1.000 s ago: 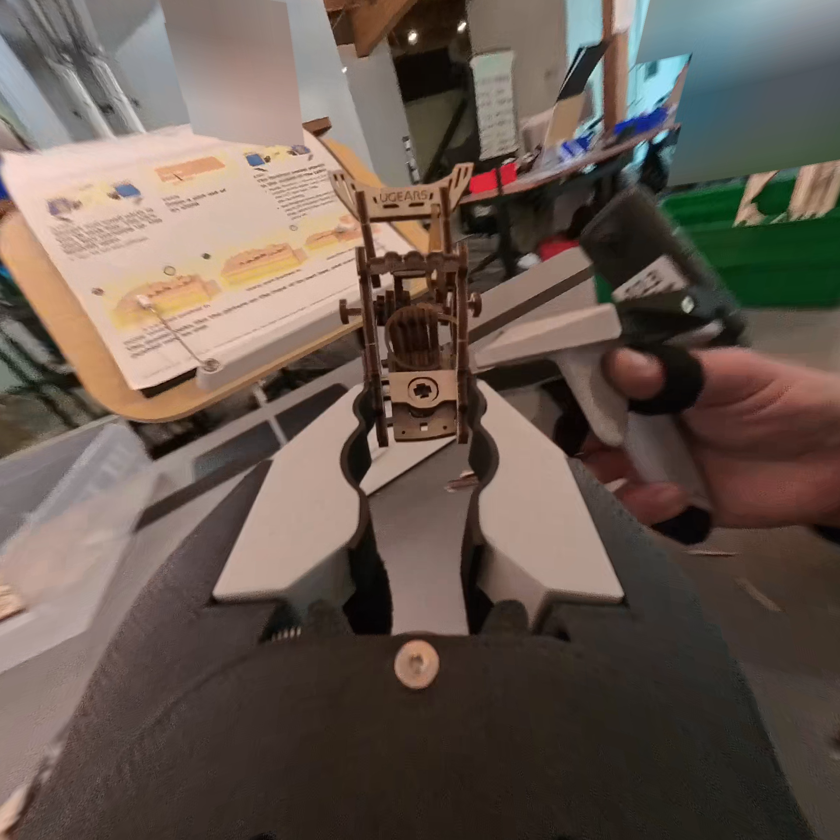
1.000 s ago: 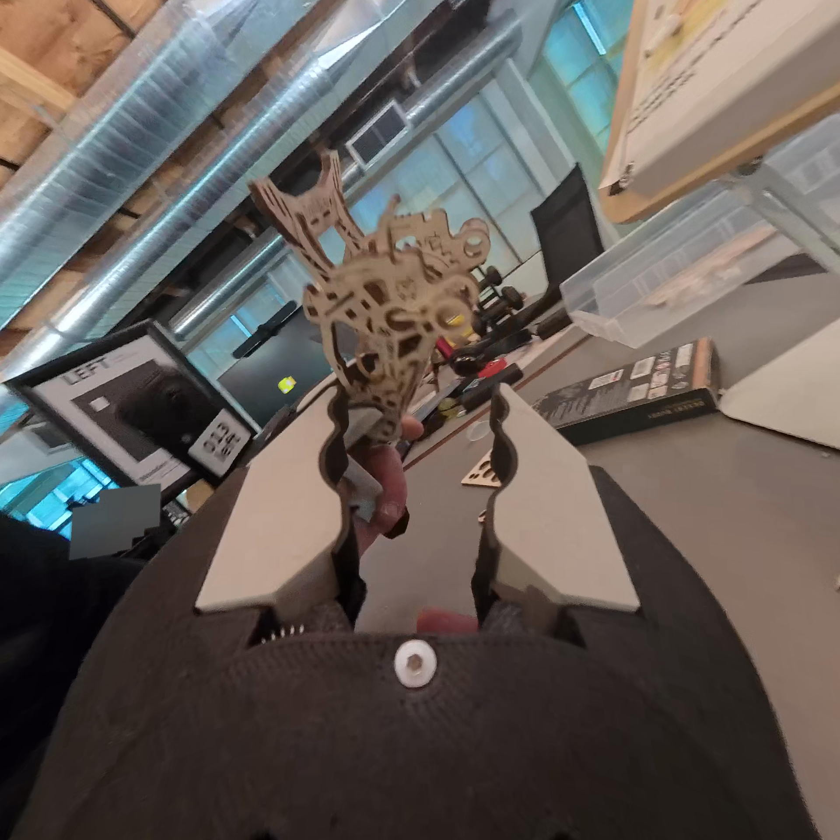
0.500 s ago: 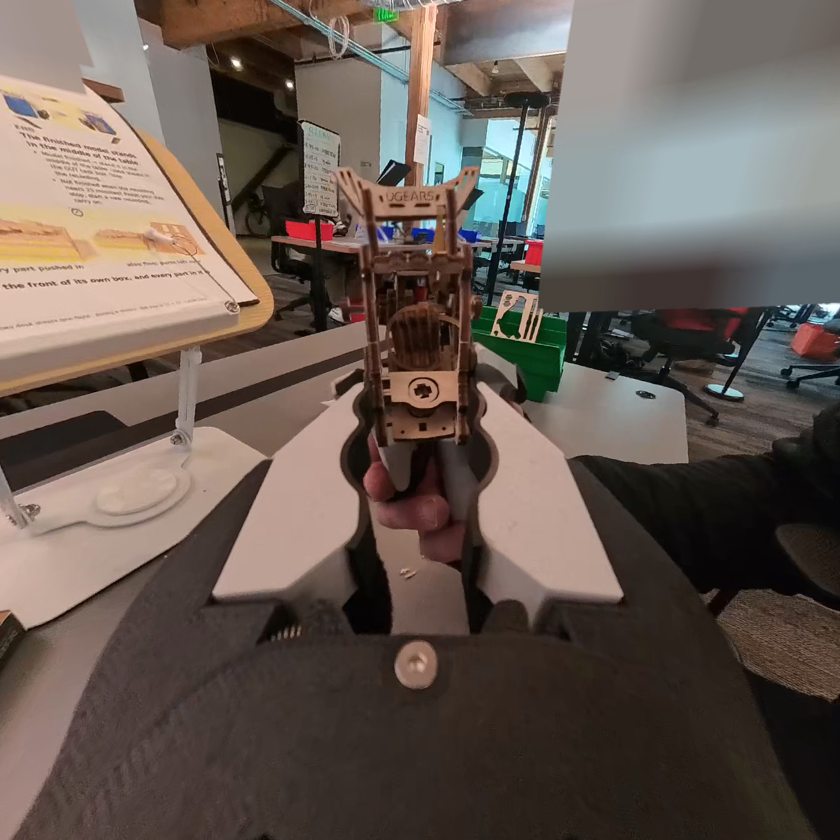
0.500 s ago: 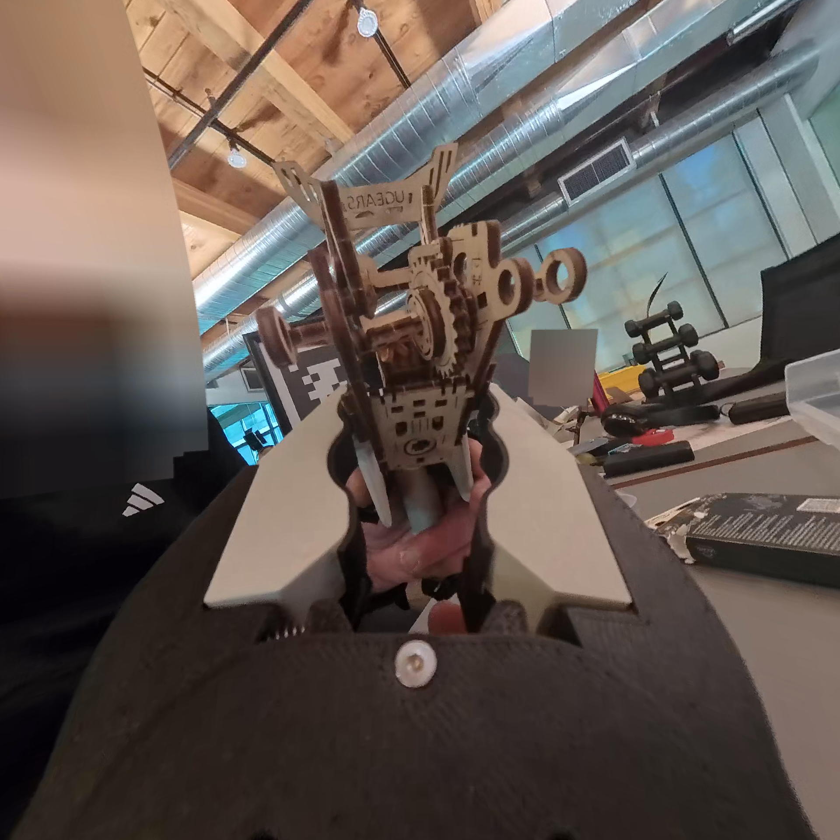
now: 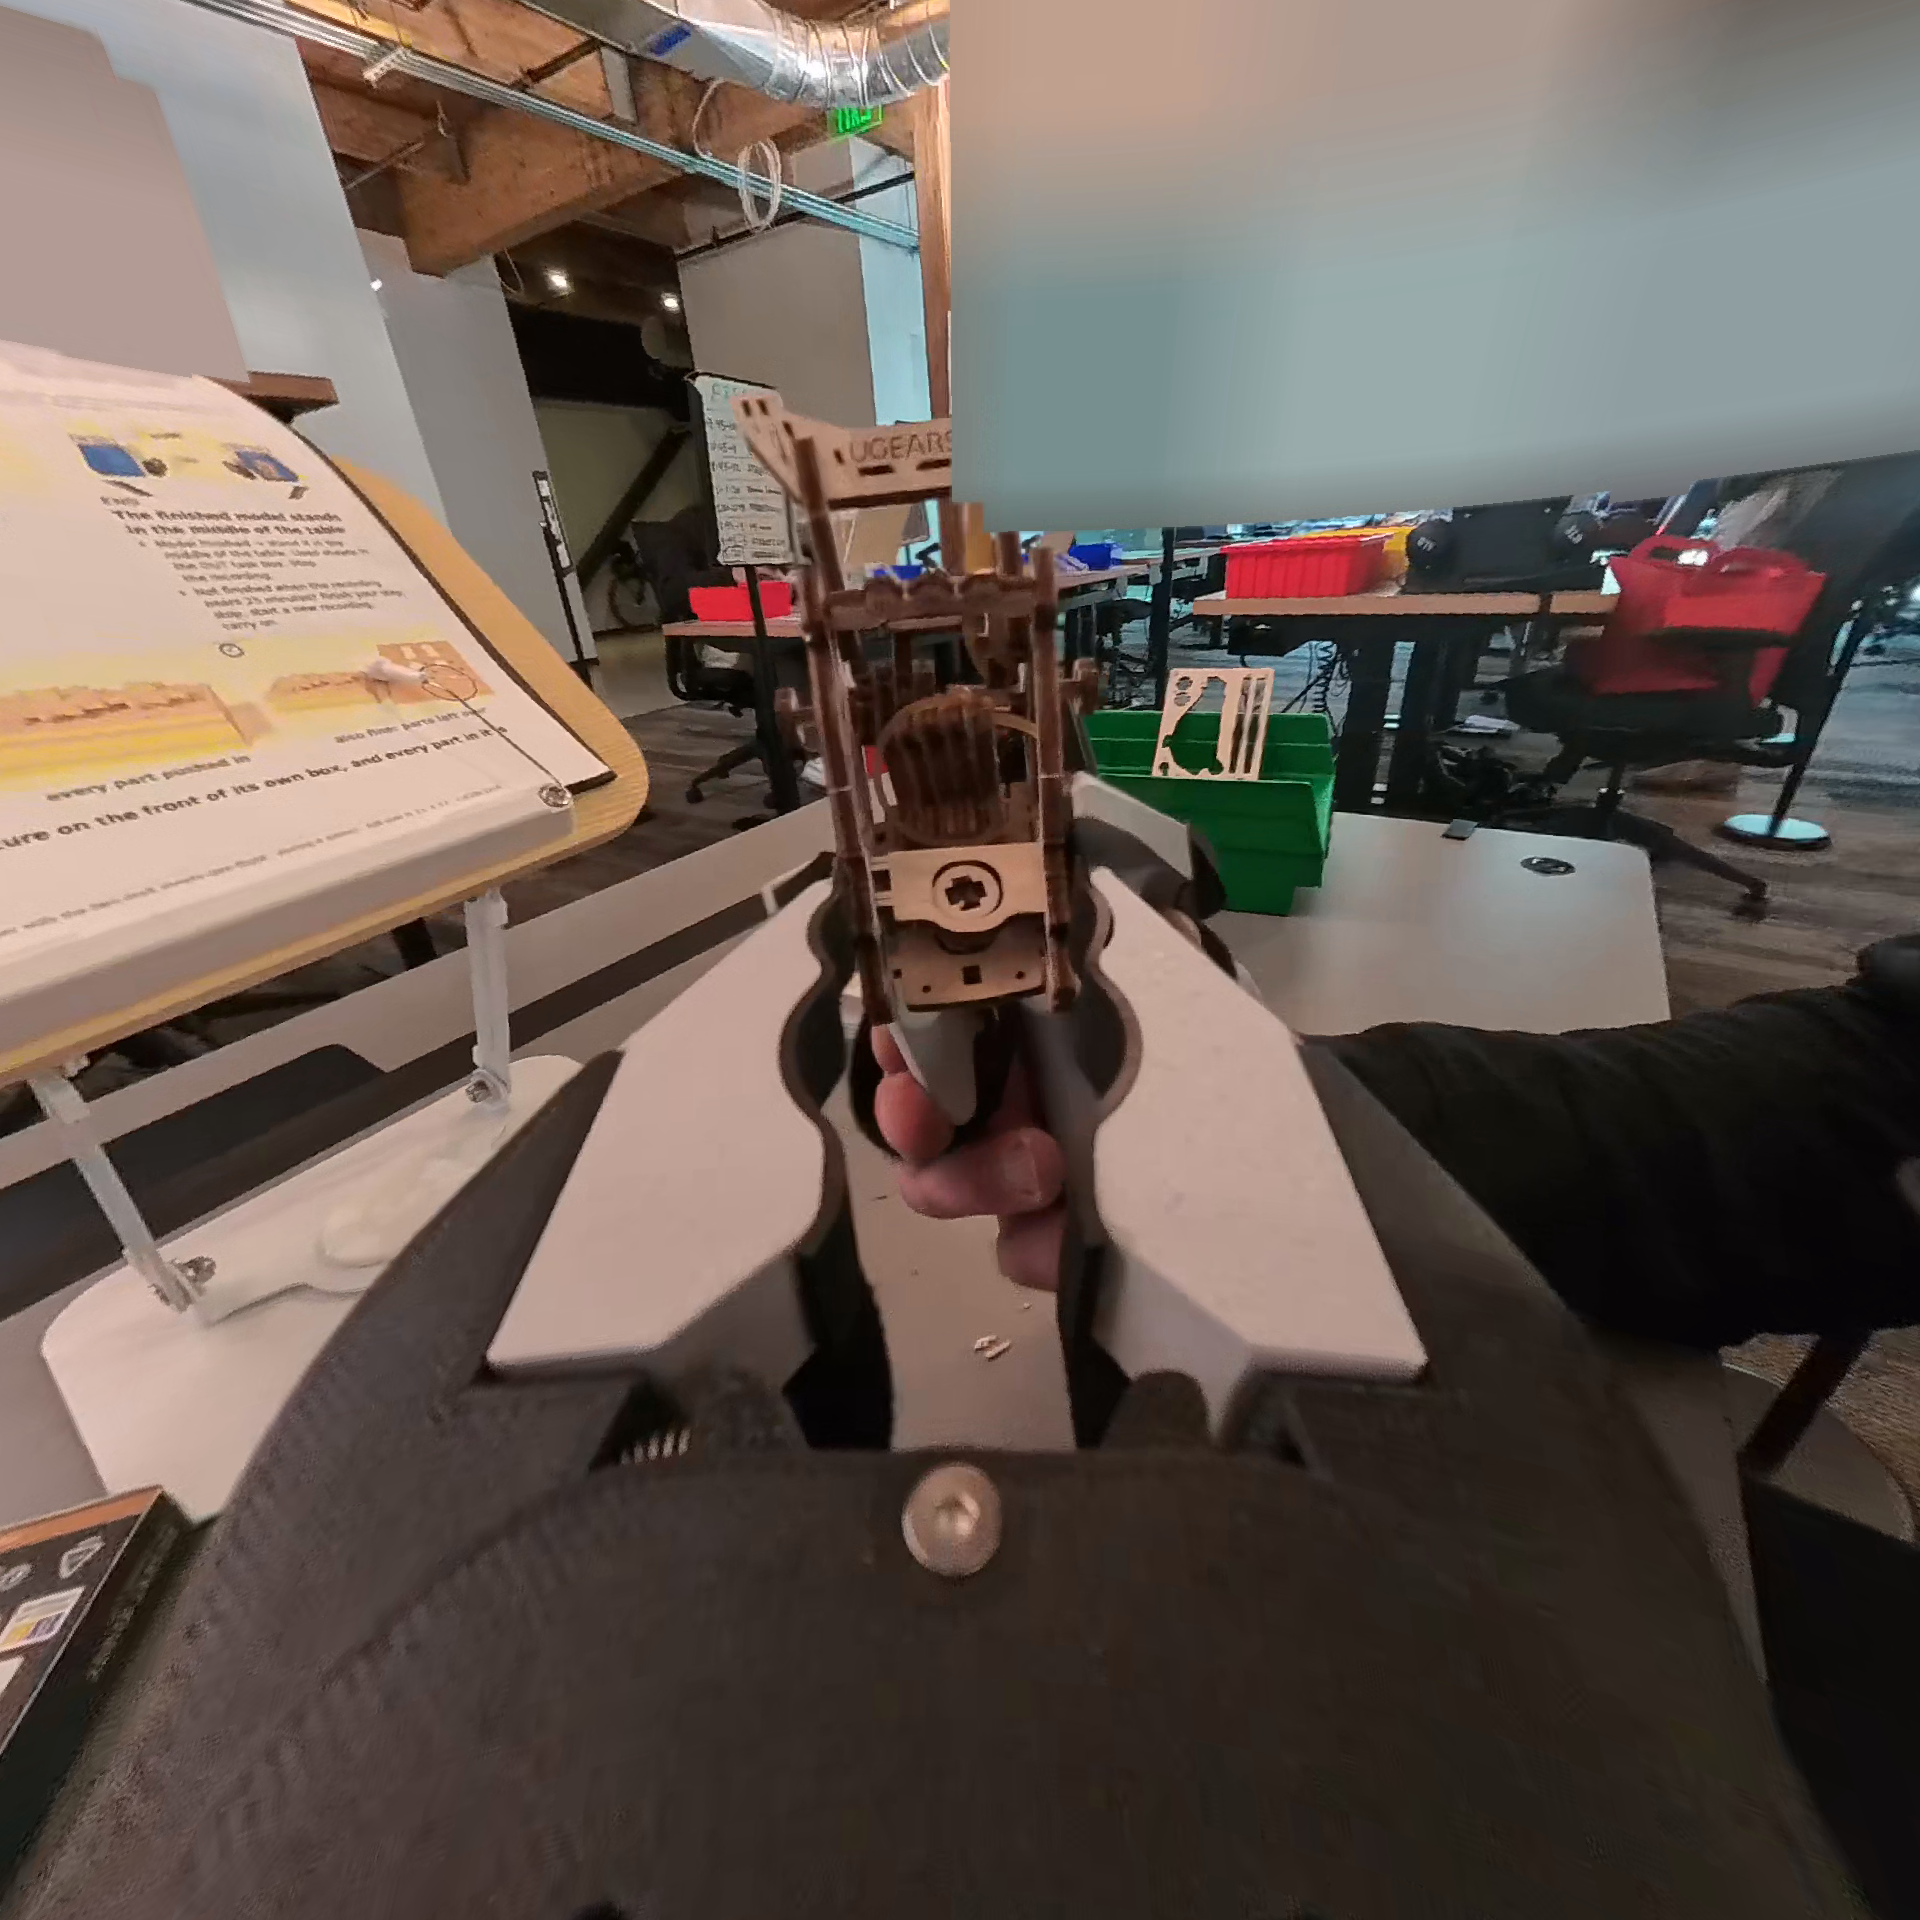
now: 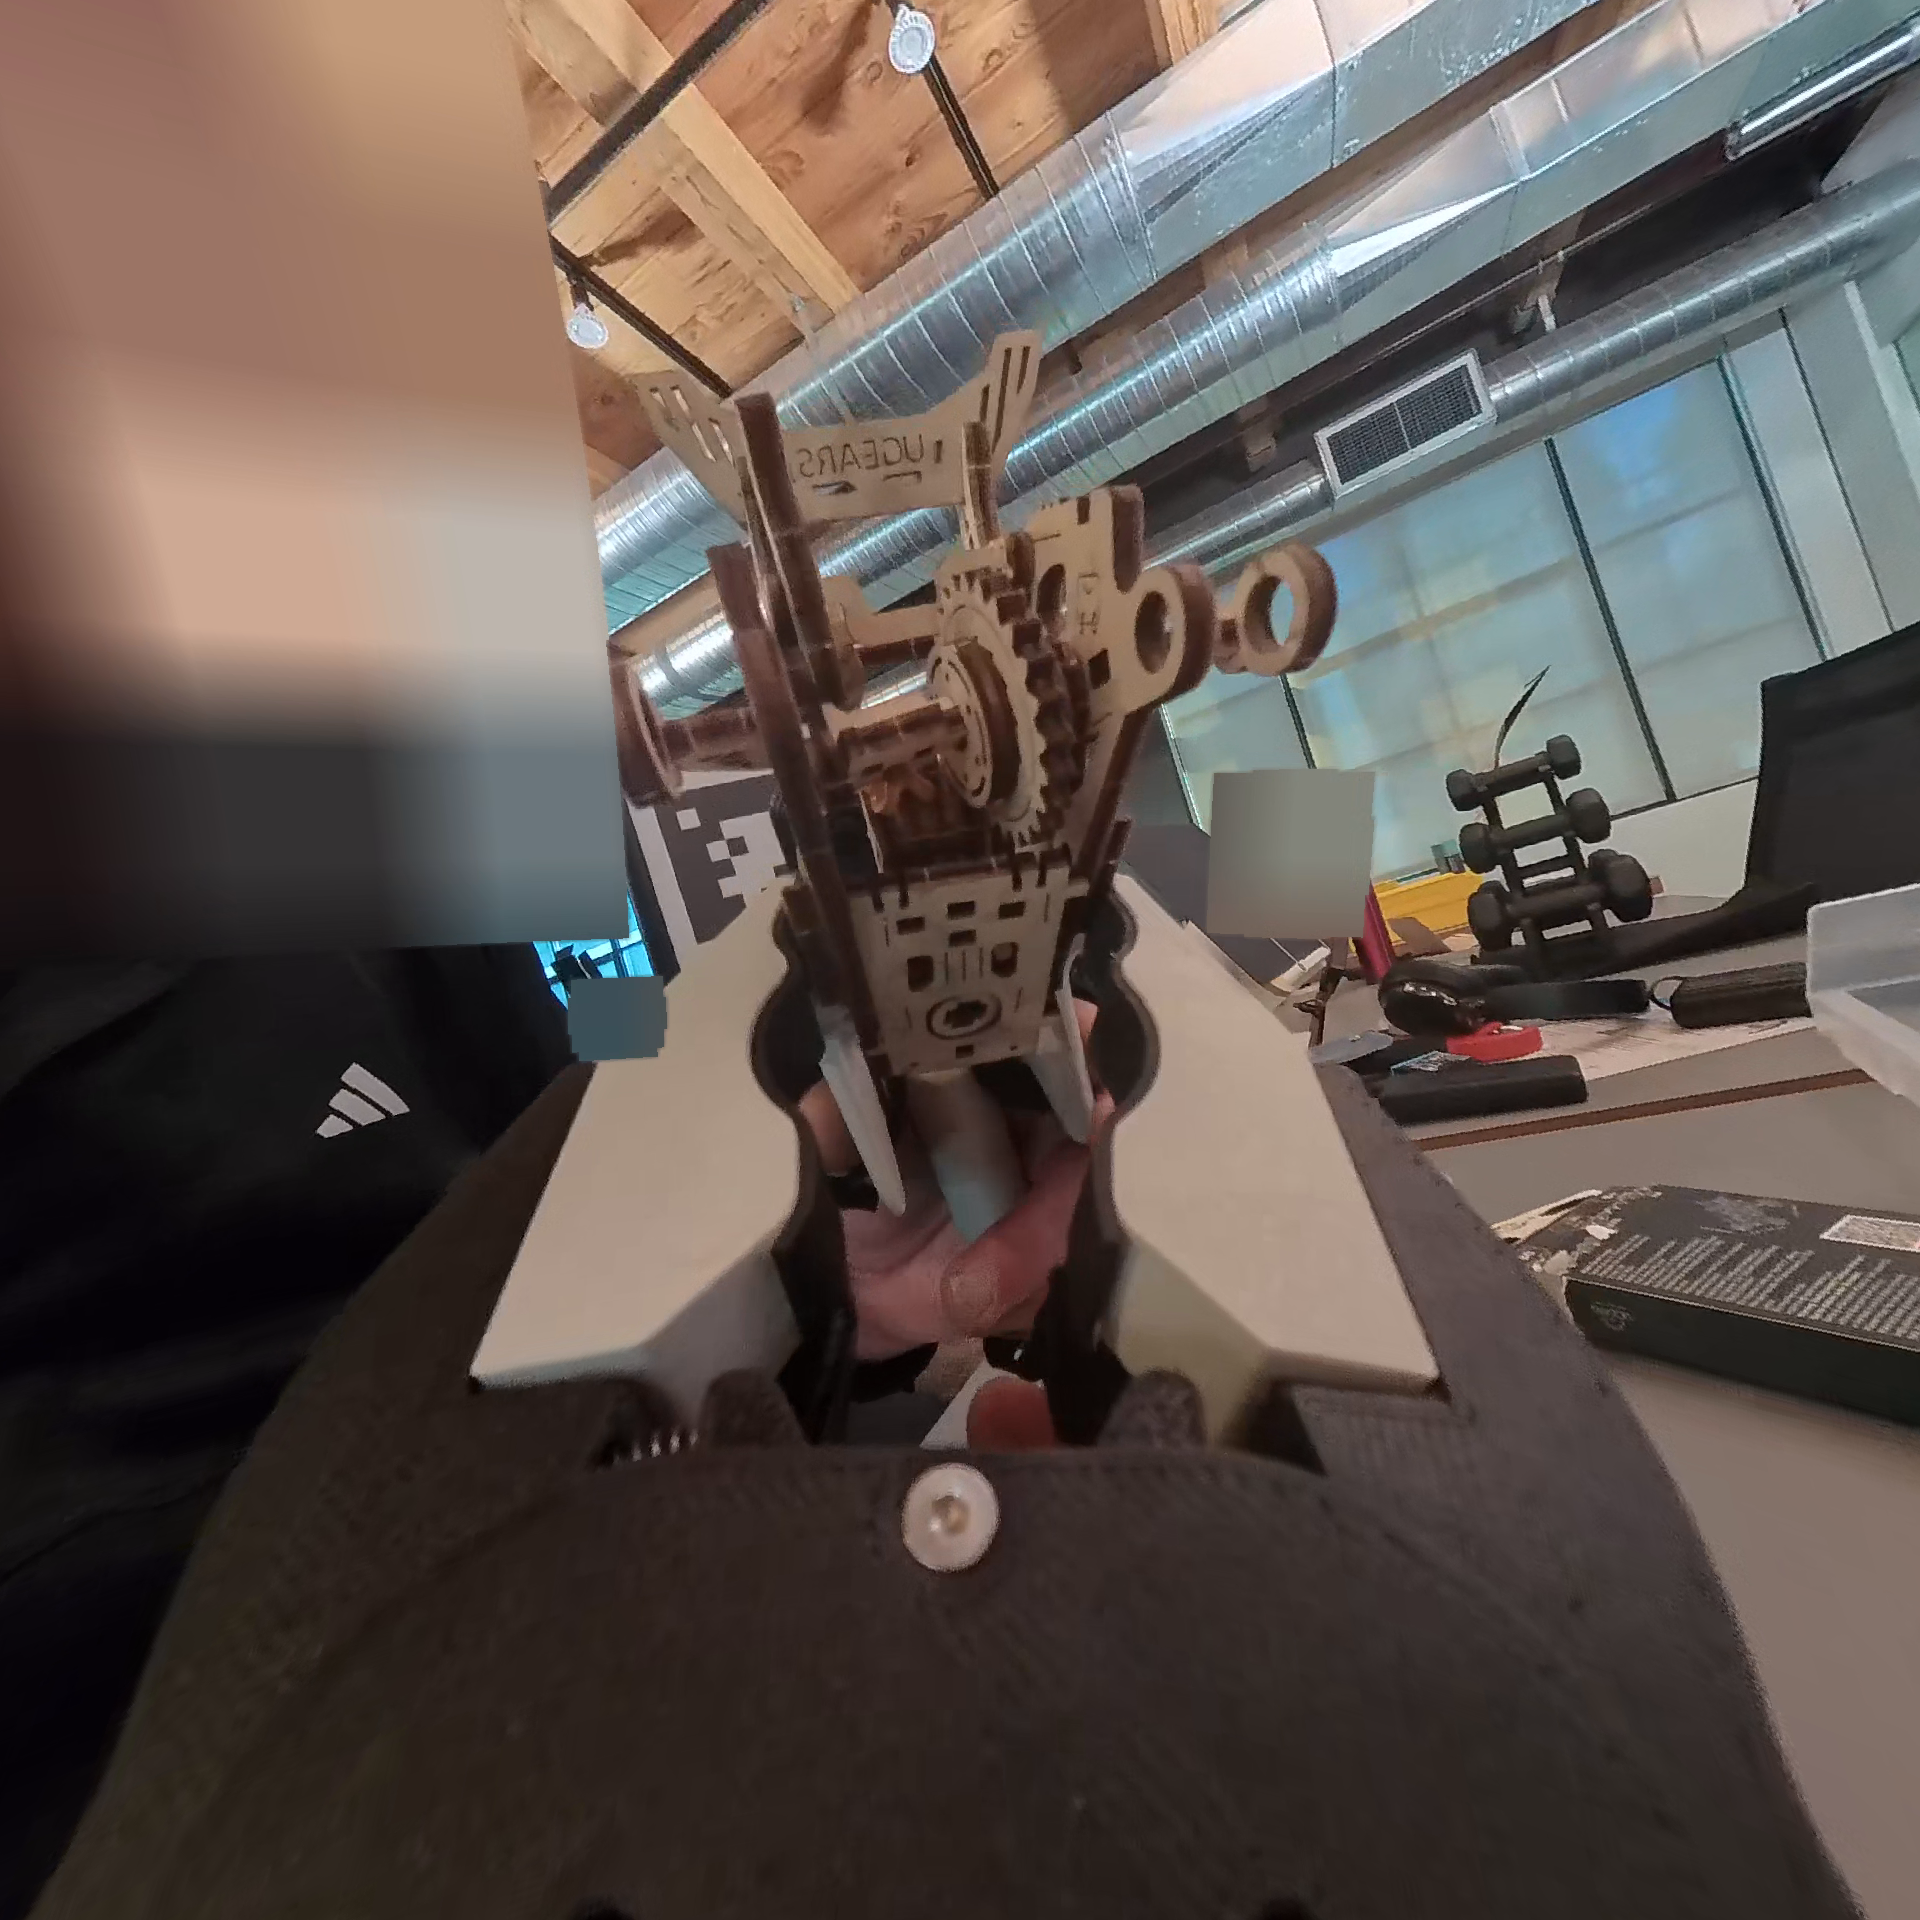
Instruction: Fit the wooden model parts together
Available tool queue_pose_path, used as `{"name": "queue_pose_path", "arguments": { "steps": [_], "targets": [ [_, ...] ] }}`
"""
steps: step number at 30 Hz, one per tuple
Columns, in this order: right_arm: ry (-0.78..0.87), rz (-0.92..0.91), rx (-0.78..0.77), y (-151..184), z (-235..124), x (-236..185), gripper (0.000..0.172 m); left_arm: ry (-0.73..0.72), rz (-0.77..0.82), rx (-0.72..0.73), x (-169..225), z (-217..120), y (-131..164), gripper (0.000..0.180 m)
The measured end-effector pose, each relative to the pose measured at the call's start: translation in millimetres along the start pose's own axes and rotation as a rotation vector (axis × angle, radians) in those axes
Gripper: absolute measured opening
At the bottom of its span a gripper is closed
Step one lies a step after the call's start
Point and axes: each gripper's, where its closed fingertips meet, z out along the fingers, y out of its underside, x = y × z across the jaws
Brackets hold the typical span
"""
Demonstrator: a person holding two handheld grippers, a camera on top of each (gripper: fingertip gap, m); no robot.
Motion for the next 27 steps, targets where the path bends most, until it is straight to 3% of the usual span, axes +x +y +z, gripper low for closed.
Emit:
{"name": "queue_pose_path", "arguments": {
  "steps": [8,13,15,27],
  "targets": [
    [-0.055,0.047,-0.008,0,3,-9,0.049,-0.011,0.056,-0.009,6,-3,-4,0.038],
    [-0.008,0.006,-0.013,-4,-1,-7,0.056,-0.013,0.067,-0.007,3,-5,-11,0.037],
    [-0.01,-0.036,-0.028,-4,-2,-10,0.048,0.004,0.076,-0.028,5,-6,-11,0.038],
    [-0.035,-0.053,-0.035,-4,-1,-15,0.045,-0.023,0.133,-0.035,8,-6,-15,0.037]
  ]
}}
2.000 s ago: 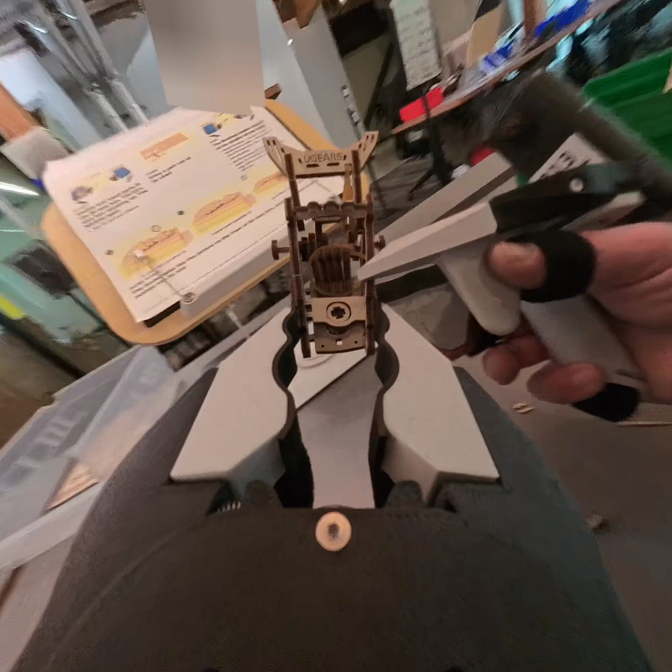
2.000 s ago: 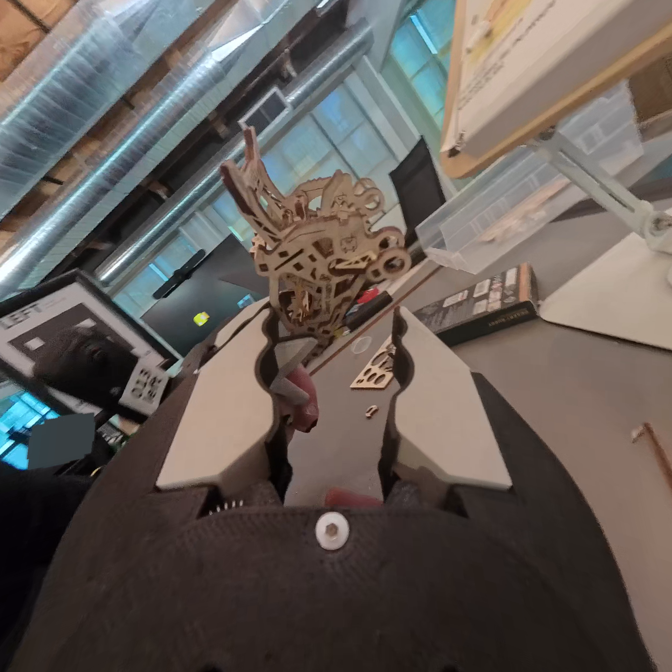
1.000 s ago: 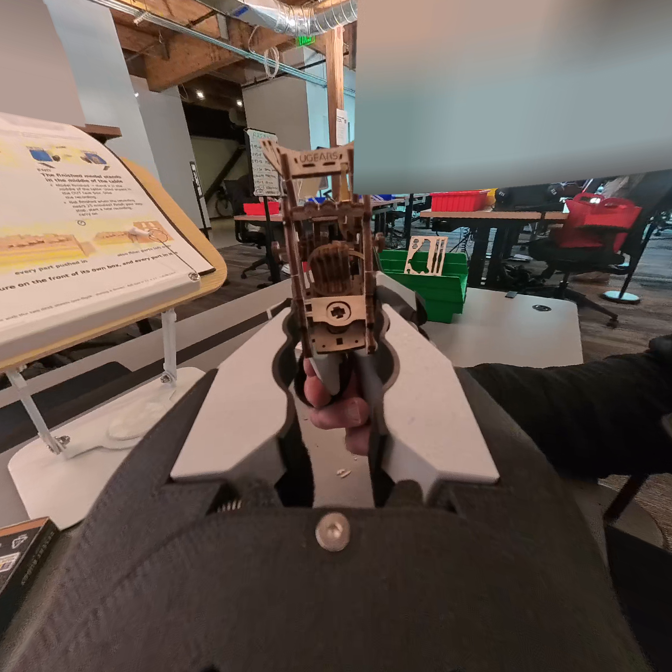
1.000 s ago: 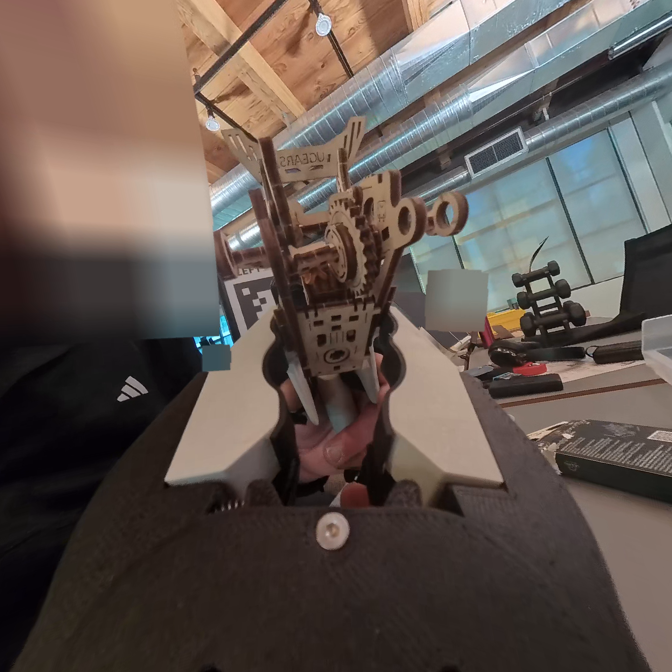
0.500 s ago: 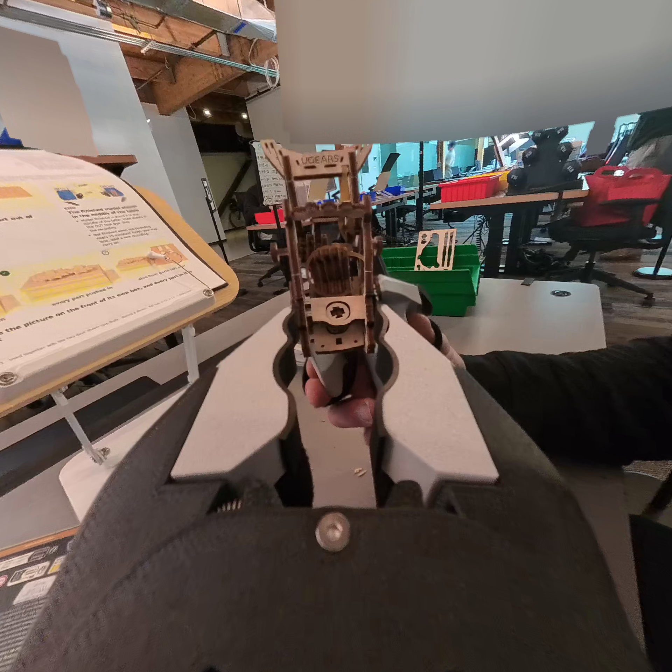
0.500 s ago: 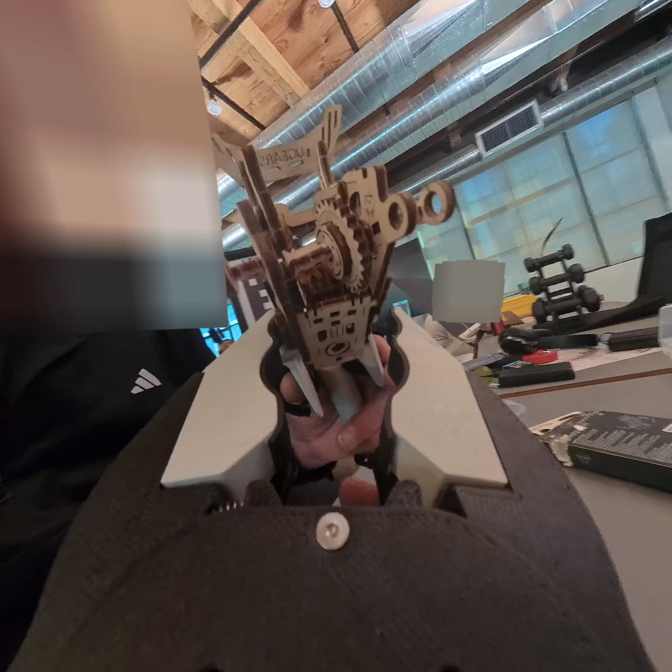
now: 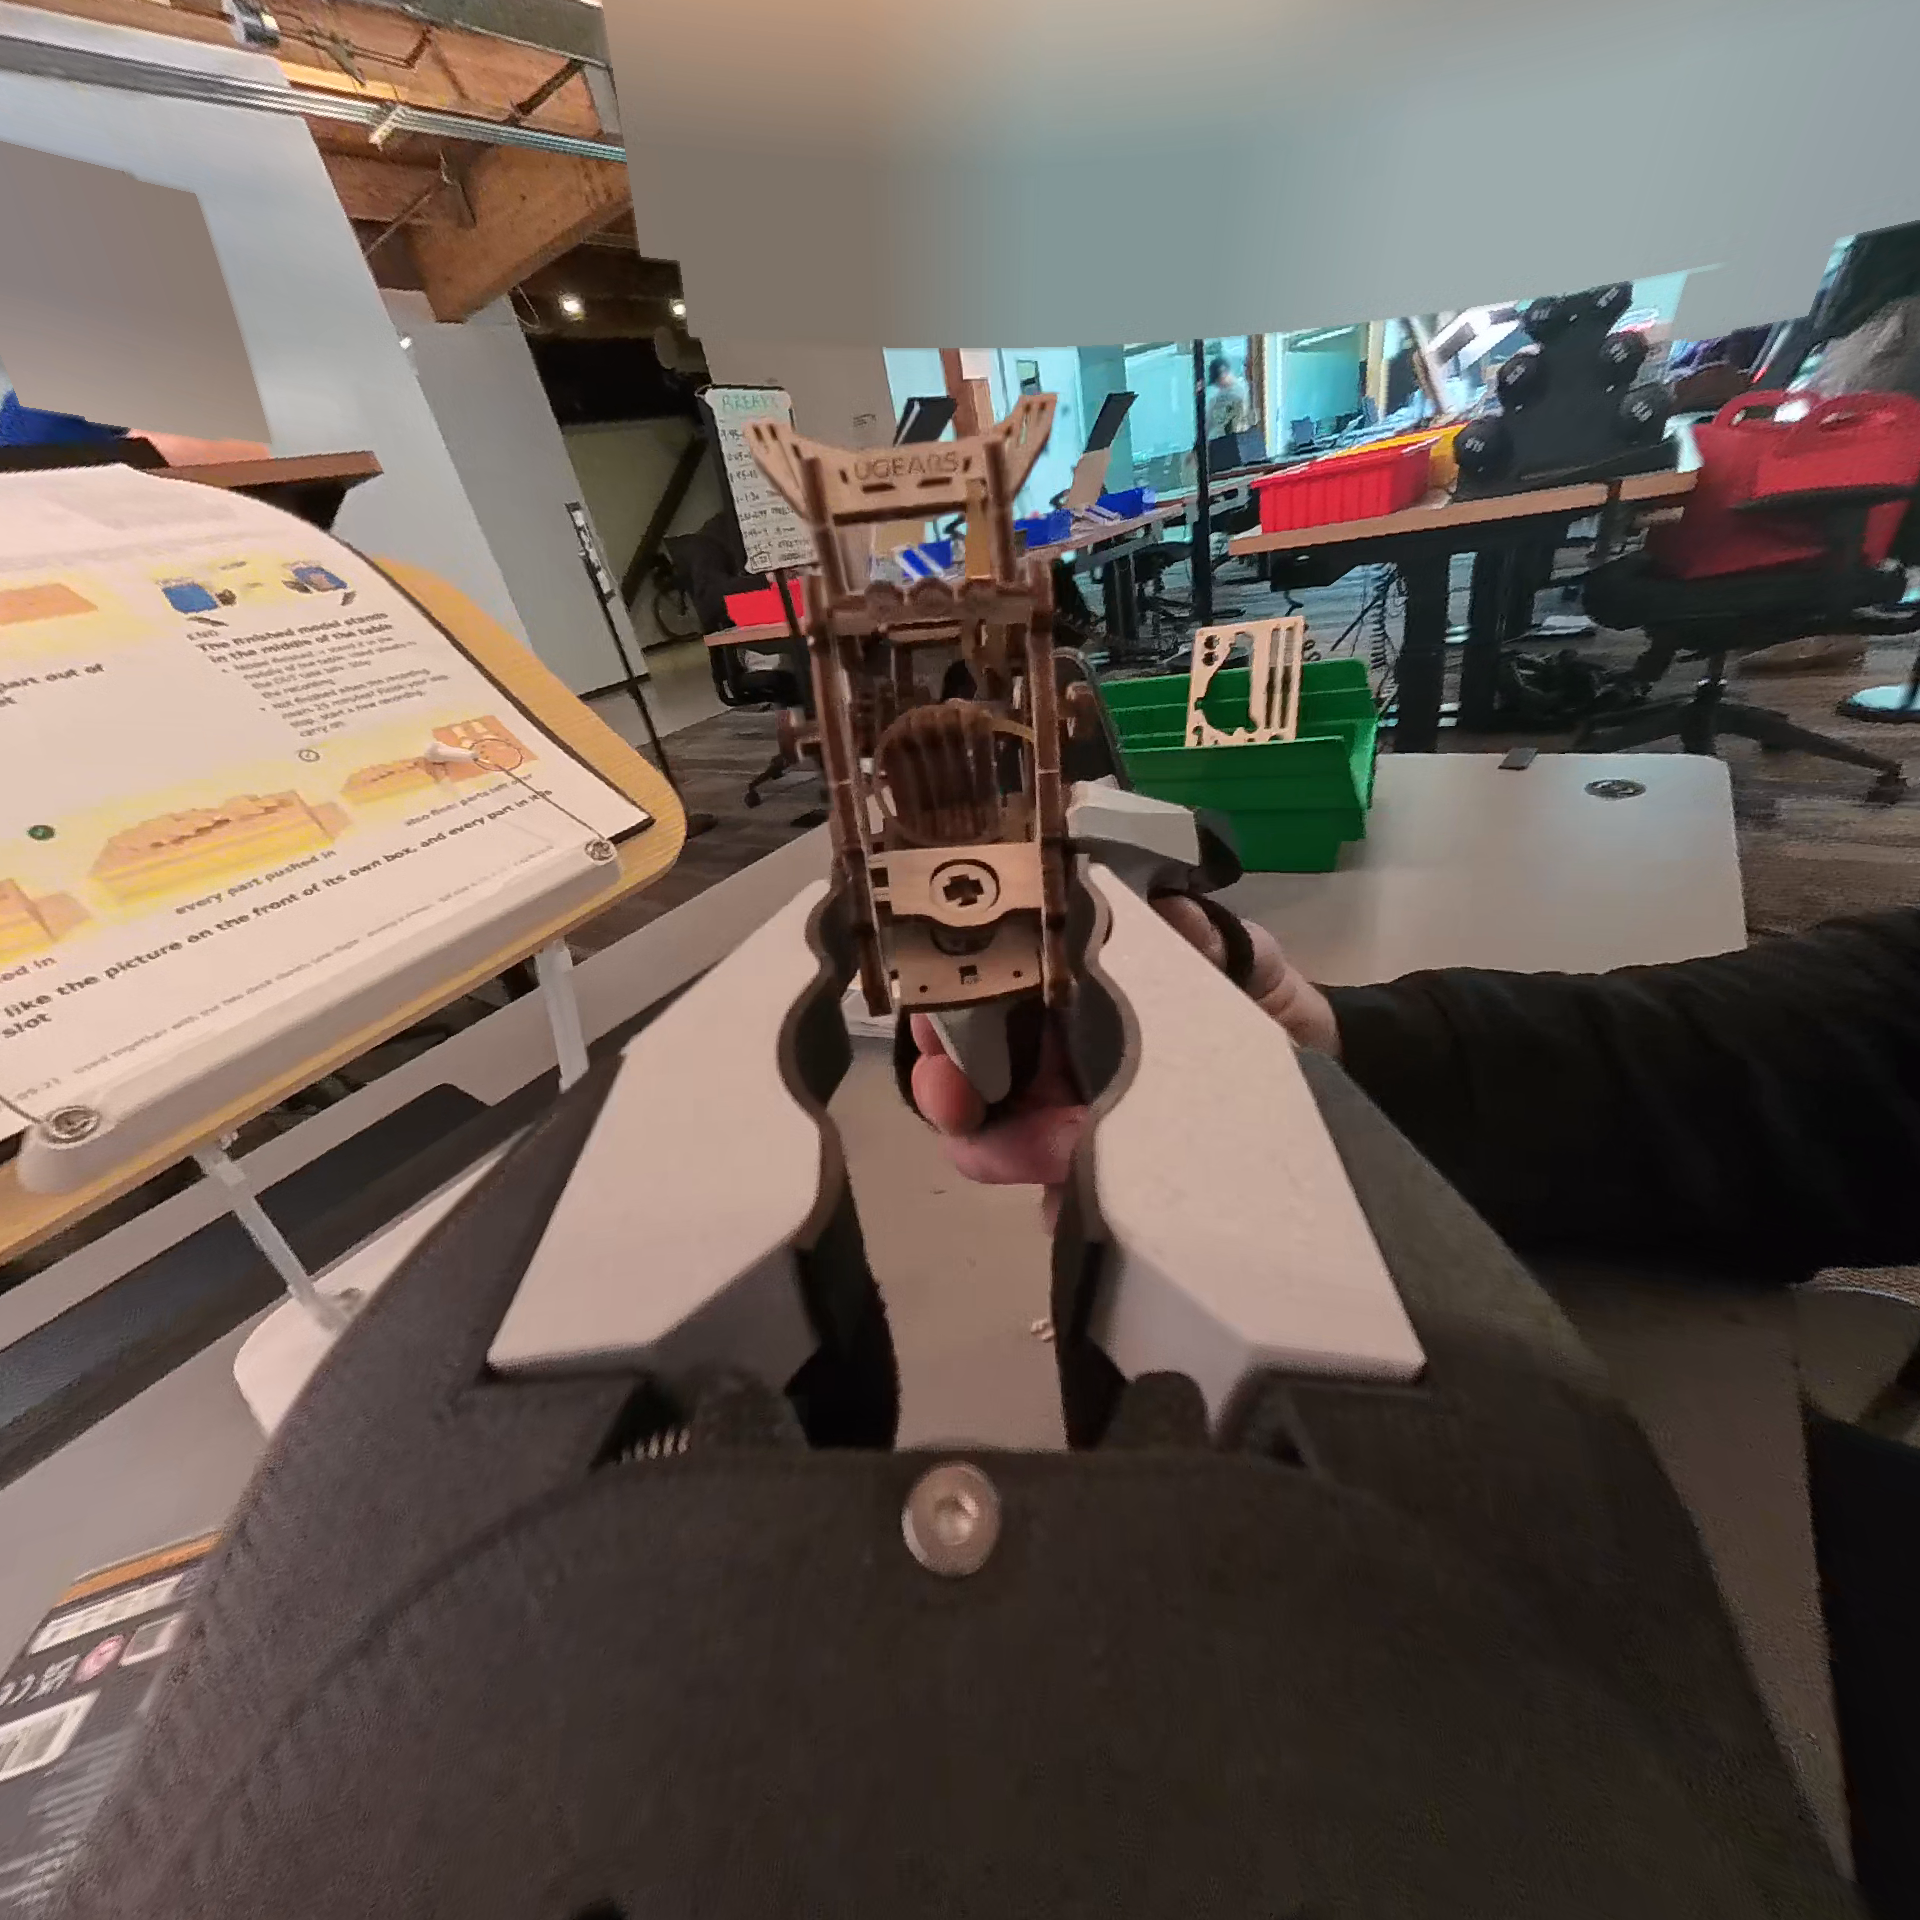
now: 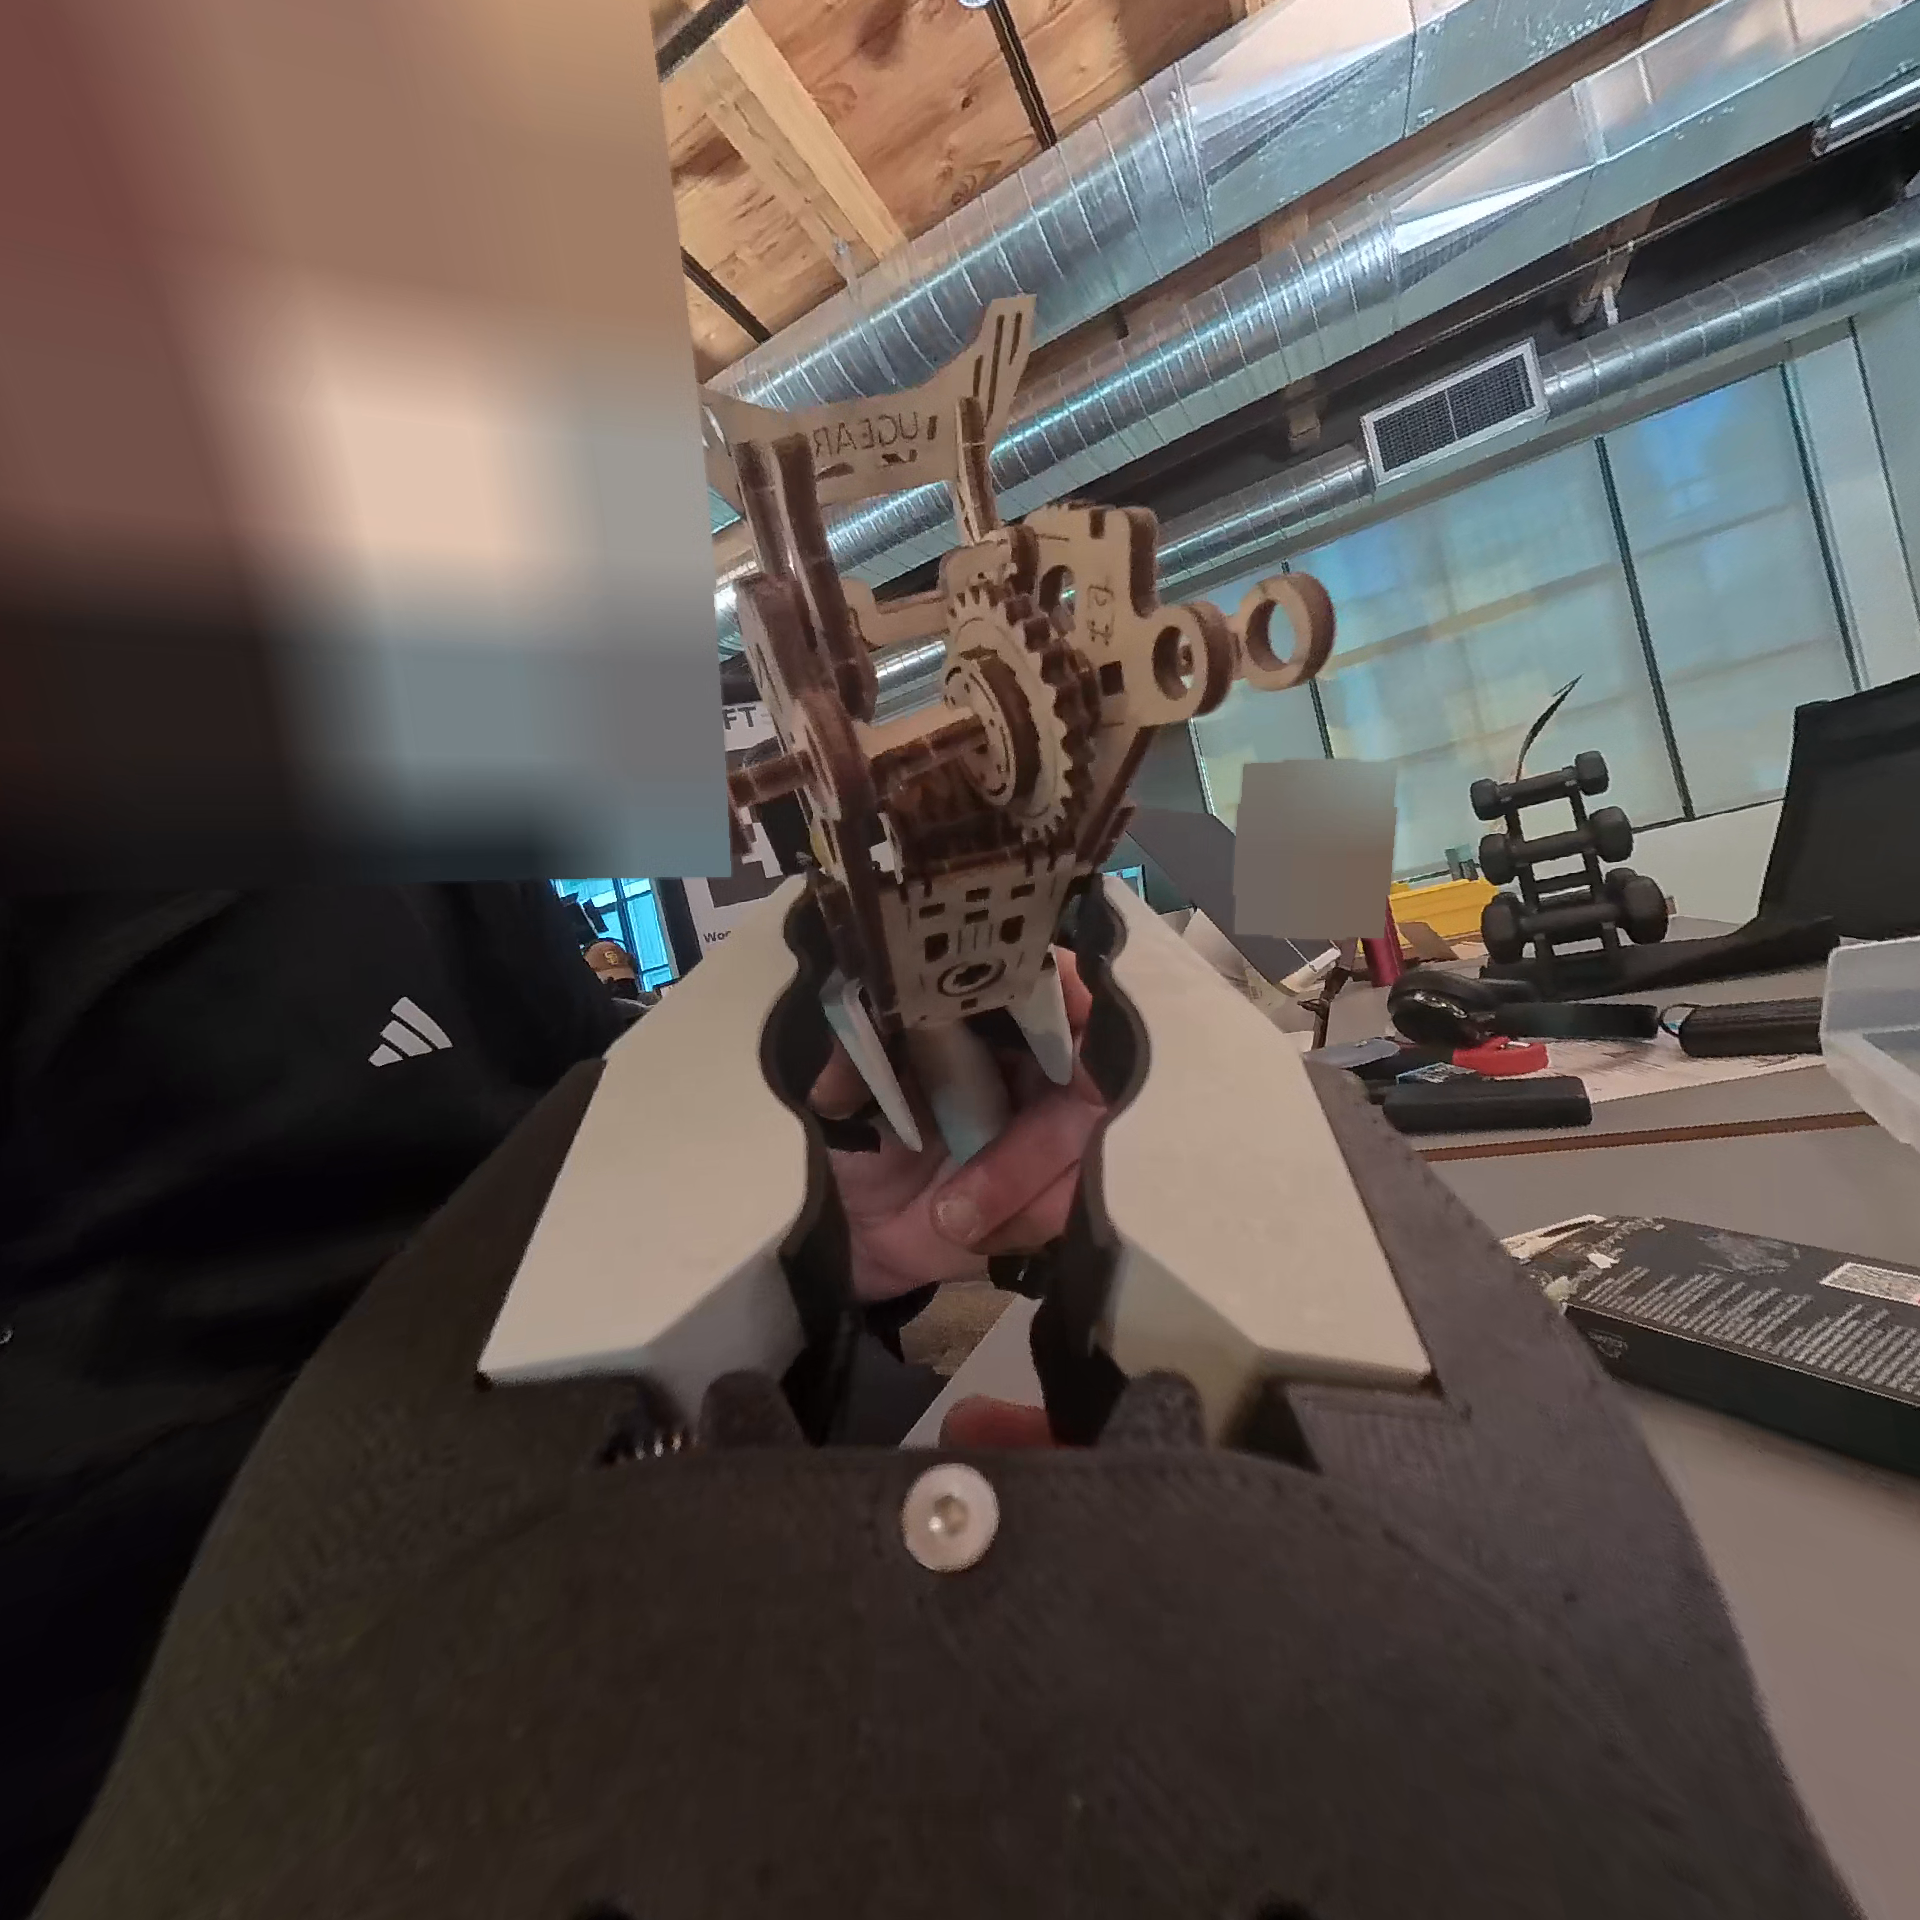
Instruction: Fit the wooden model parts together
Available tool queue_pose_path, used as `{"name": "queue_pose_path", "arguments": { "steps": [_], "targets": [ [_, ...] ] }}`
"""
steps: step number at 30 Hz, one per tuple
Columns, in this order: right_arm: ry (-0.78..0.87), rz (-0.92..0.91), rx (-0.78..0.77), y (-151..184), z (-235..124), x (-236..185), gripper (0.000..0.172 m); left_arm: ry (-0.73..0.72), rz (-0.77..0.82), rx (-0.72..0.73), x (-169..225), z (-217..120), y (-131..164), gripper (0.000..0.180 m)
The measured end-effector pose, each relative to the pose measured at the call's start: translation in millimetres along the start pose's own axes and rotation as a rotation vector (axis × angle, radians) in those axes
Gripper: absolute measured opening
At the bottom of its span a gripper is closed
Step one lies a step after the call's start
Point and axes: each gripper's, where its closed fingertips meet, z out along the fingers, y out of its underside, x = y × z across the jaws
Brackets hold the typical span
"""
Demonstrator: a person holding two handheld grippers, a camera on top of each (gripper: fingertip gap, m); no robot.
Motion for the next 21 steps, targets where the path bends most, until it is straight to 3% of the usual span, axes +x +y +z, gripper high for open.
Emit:
{"name": "queue_pose_path", "arguments": {
  "steps": [5,14,18,21],
  "targets": [
    [-0.005,-0.004,-0.004,-1,-1,-2,0.043,0.006,0.068,-0.017,2,2,-1,0.035],
    [0.033,-0.014,0.003,0,1,3,0.044,-0.019,0.035,-0.012,-4,-1,1,0.035],
    [0.086,-0.01,-0.05,5,-1,12,0.063,-0.151,0.21,-0.07,-22,-11,2,0.034],
    [0.146,-0.017,-0.089,8,-6,18,0.058,-0.2,0.273,-0.095,-29,-18,3,0.034]
  ]
}}
